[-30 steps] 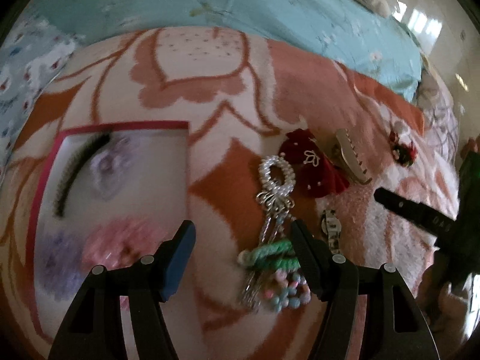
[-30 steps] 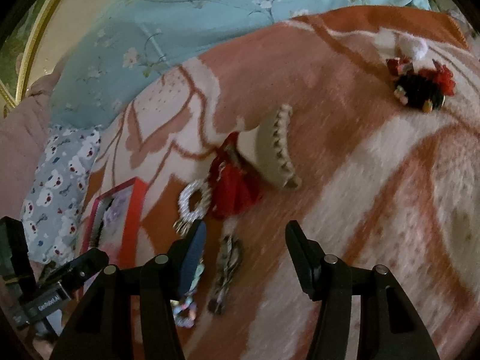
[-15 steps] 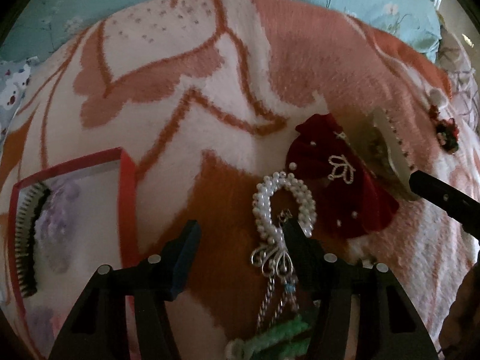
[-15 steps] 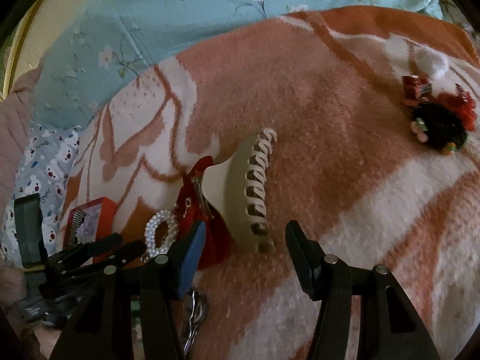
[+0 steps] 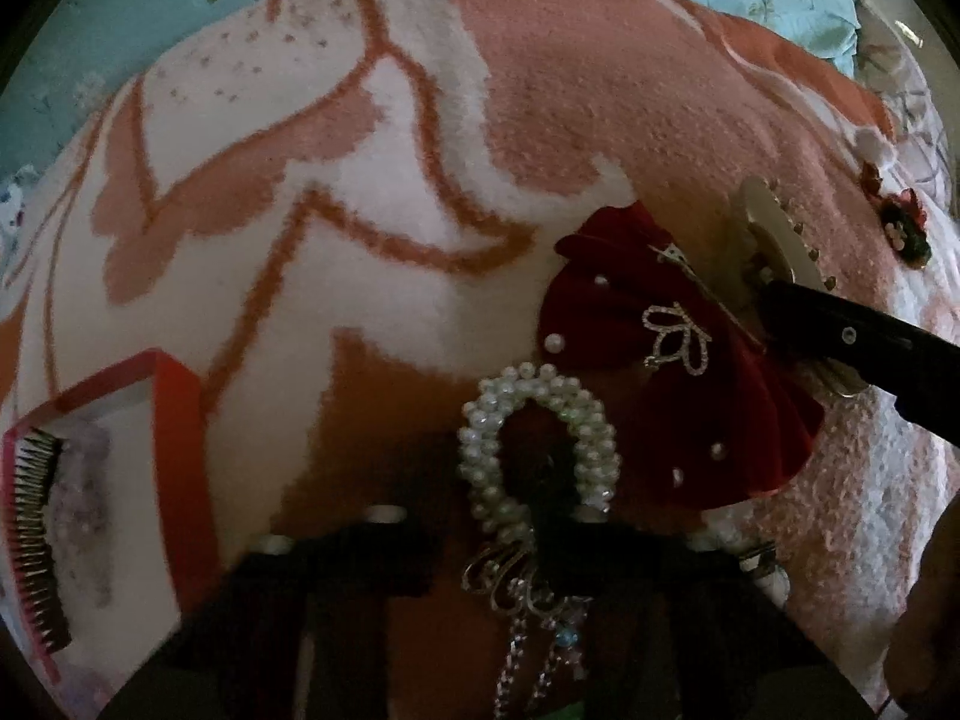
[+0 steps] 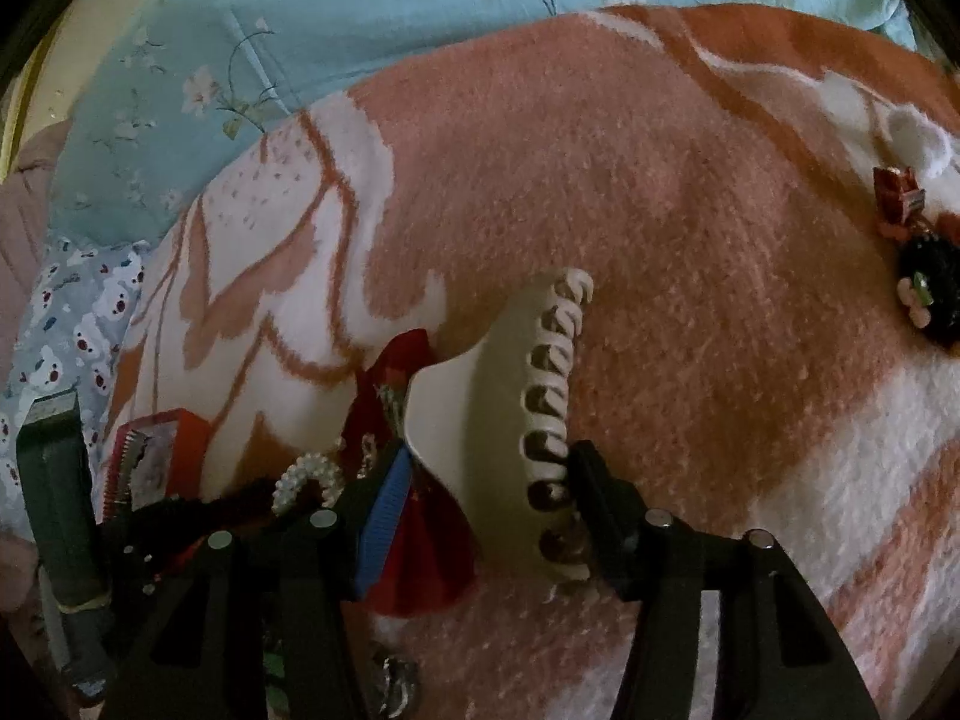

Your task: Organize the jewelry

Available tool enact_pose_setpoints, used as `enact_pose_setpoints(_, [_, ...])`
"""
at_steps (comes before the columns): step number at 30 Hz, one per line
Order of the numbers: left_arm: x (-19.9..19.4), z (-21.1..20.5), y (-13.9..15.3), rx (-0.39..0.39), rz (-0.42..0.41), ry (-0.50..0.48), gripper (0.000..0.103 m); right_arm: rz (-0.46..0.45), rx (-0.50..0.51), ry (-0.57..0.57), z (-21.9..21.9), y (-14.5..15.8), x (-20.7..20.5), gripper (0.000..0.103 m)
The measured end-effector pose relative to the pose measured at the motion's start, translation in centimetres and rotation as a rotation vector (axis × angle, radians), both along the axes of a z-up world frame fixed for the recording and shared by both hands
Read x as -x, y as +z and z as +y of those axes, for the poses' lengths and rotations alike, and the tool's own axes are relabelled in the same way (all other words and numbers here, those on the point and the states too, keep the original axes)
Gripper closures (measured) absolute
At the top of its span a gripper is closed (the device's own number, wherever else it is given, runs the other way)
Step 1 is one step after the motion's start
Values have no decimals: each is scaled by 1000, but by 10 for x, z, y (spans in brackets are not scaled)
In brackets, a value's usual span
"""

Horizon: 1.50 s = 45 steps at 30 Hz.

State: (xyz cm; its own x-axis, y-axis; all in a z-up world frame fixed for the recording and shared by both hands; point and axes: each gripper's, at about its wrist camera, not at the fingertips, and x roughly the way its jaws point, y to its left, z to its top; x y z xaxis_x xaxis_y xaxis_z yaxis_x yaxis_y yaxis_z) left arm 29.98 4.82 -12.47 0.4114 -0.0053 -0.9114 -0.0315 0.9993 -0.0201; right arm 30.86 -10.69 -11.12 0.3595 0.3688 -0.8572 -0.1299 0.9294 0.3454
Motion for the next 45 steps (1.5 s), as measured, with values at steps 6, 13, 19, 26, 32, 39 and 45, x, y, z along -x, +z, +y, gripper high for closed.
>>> enact_pose_setpoints(6, [8, 8, 9, 40, -26, 18, 92, -23, -6, -19, -7, 8, 10, 63])
enact_pose_setpoints(13, [36, 28, 42, 133, -79, 69, 92, -50, -52, -45, -21, 30, 26, 64])
enact_pose_setpoints(19, [78, 41, 76, 185, -149, 107, 93, -60, -101, -22, -17, 52, 47, 68])
enact_pose_setpoints(26, [134, 56, 106, 219, -199, 135, 92, -66, -116, 16, -3, 60, 73, 68])
enact_pose_setpoints(32, [173, 73, 127, 239, -240, 169, 93, -67, -123, 37, 10, 63, 87, 68])
enact_pose_setpoints(39, [212, 97, 142, 246, -281, 216, 93, -84, -150, 98, 44, 73, 101, 68])
enact_pose_setpoints(45, [243, 125, 147, 245, -294, 272, 93, -86, -178, 172, 87, 76, 111, 68])
